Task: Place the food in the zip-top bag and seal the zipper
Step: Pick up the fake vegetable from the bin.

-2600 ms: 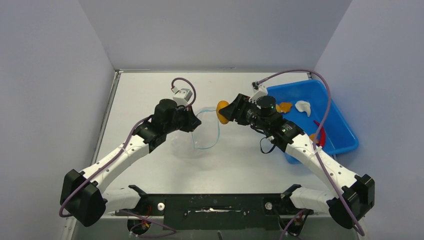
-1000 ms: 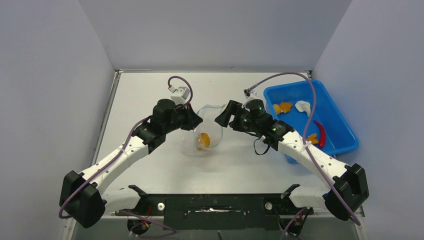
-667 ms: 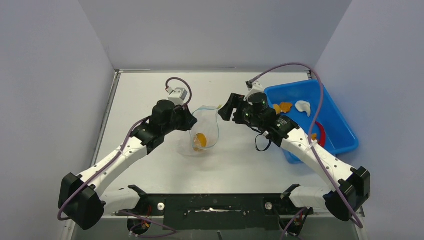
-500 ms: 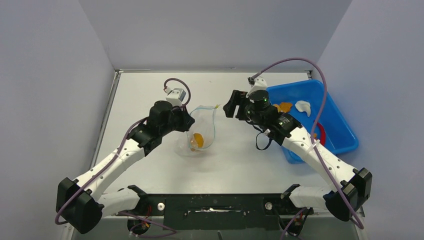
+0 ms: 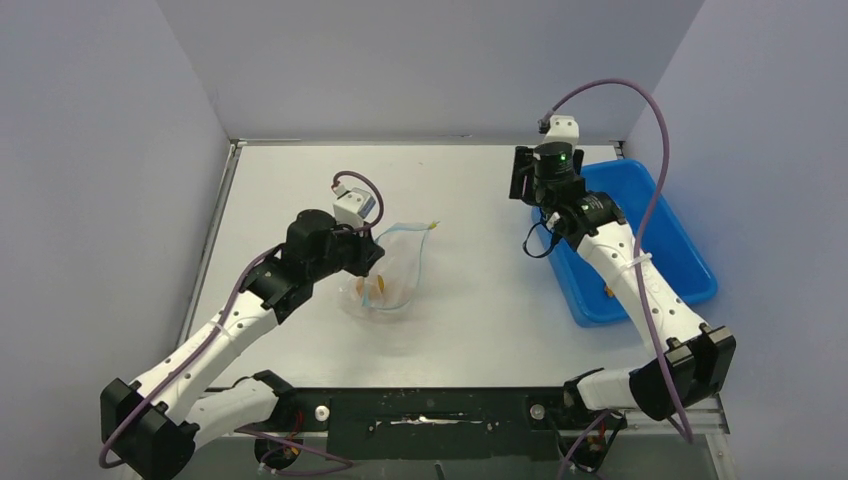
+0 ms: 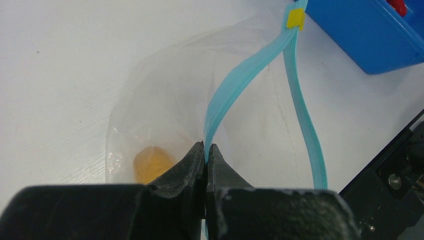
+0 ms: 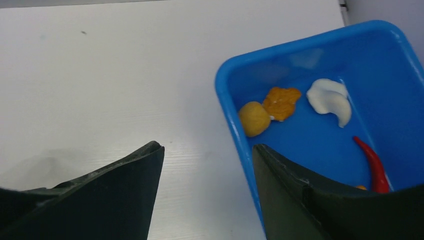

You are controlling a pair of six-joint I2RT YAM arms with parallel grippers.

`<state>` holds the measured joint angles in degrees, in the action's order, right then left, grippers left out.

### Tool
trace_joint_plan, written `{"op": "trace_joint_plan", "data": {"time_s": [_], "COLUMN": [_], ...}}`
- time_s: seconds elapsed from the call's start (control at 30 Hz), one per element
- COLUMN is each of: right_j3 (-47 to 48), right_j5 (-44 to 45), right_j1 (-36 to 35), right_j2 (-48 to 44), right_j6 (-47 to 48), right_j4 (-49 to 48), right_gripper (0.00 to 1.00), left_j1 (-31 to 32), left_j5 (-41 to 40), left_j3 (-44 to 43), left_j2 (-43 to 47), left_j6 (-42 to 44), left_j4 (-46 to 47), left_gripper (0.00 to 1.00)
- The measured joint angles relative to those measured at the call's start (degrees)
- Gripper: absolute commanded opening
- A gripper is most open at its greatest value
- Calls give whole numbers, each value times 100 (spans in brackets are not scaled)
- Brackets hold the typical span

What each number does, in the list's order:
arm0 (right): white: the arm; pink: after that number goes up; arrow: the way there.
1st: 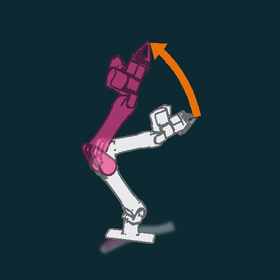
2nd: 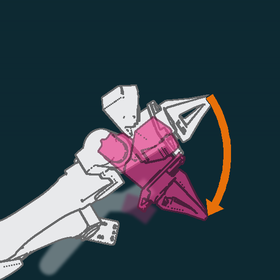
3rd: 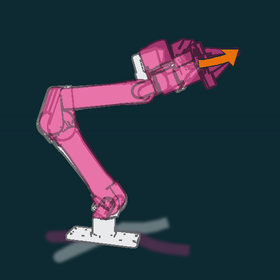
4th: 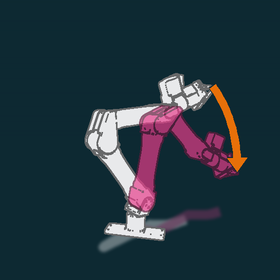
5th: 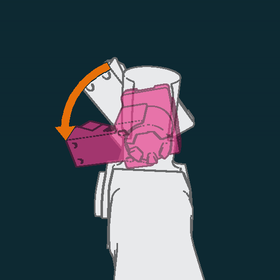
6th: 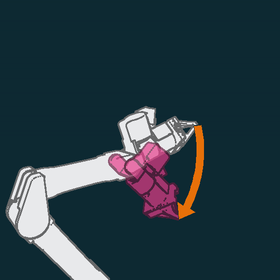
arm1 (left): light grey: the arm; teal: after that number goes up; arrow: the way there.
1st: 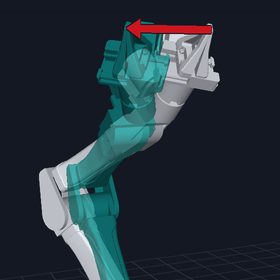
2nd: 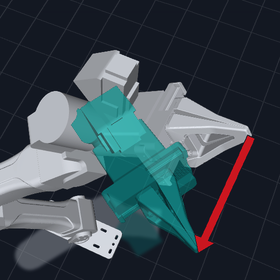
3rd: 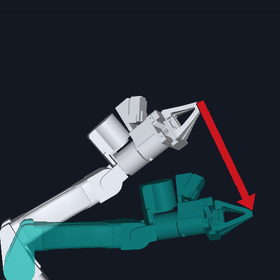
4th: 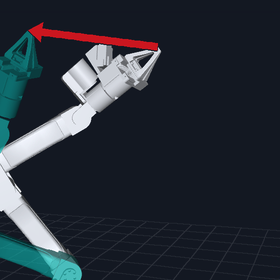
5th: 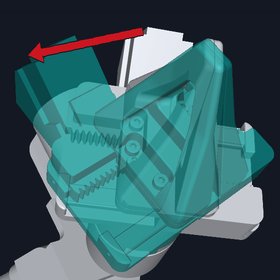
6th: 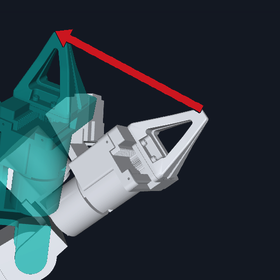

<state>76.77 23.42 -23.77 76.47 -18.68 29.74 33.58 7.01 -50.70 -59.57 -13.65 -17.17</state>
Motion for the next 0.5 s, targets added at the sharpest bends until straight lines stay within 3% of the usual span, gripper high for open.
{"op": "trace_joint_plan", "data": {"time_s": [0.27, 0.5], "right_j3": [-9, -498], "right_j5": [562, 619], "right_j1": [868, 1880], "right_j2": [348, 481], "right_j6": [605, 623], "right_j4": [109, -387], "right_gripper": [57, 50], "left_j1": [0, -4], "left_j5": [245, 354], "left_j3": [219, 249], "left_j2": [186, 334], "left_j6": [221, 234], "left_j4": [-114, -111], "left_gripper": [0, 0]}}
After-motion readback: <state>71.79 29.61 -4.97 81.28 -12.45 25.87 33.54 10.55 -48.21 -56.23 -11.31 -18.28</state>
